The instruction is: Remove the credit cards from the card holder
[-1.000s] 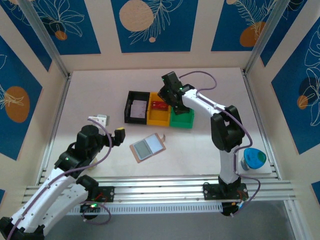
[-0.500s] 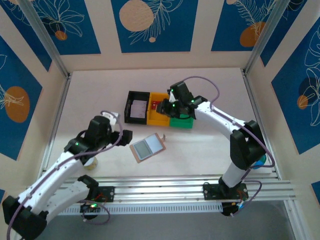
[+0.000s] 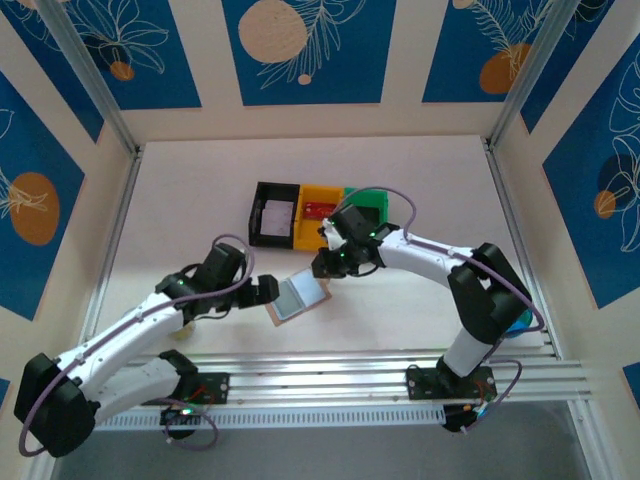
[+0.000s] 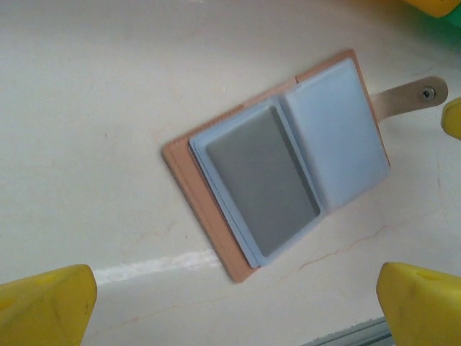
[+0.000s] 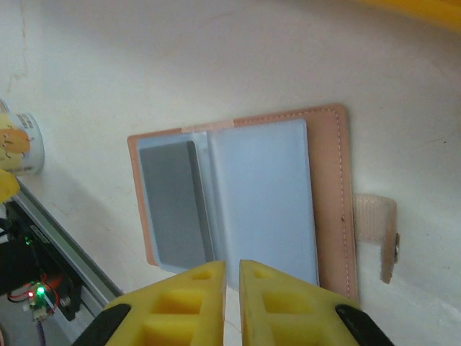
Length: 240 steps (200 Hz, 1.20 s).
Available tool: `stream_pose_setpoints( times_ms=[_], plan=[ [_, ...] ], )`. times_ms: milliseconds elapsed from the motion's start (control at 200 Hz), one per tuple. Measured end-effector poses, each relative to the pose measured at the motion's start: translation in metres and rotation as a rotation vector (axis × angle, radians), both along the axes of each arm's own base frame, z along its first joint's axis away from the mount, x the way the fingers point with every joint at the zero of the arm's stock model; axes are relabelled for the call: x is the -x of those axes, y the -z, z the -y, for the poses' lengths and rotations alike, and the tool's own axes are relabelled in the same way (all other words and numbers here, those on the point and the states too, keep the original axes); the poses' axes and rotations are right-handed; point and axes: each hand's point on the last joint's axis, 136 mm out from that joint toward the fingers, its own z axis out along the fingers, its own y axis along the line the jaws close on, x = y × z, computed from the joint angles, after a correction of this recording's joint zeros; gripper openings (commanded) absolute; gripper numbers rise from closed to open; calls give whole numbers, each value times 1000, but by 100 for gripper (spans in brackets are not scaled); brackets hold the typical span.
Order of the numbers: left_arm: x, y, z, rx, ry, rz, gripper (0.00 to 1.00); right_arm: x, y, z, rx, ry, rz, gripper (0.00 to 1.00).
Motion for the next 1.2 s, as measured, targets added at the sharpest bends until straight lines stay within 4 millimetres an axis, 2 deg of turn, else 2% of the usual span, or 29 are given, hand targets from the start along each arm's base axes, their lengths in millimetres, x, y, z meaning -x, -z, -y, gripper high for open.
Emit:
stream_pose_setpoints(
  times_ms=[165, 395, 635, 1000, 1200],
  plan=[
    [2, -2, 13, 72, -75, 5, 100, 6, 17, -6, 7, -32, 1, 11],
    [6, 14, 21, 98, -147, -27, 99, 16, 36, -5, 23, -48, -7, 9],
    [1, 31, 33, 83, -172, -59, 98, 10, 40, -6, 22, -38, 22, 8],
    [-11, 36, 51, 149, -204, -49, 89, 7, 42, -6, 29, -30, 33, 5],
    [-12, 39, 58, 160, -196, -48, 89, 4, 42, -4, 30, -19, 33, 4]
  ],
)
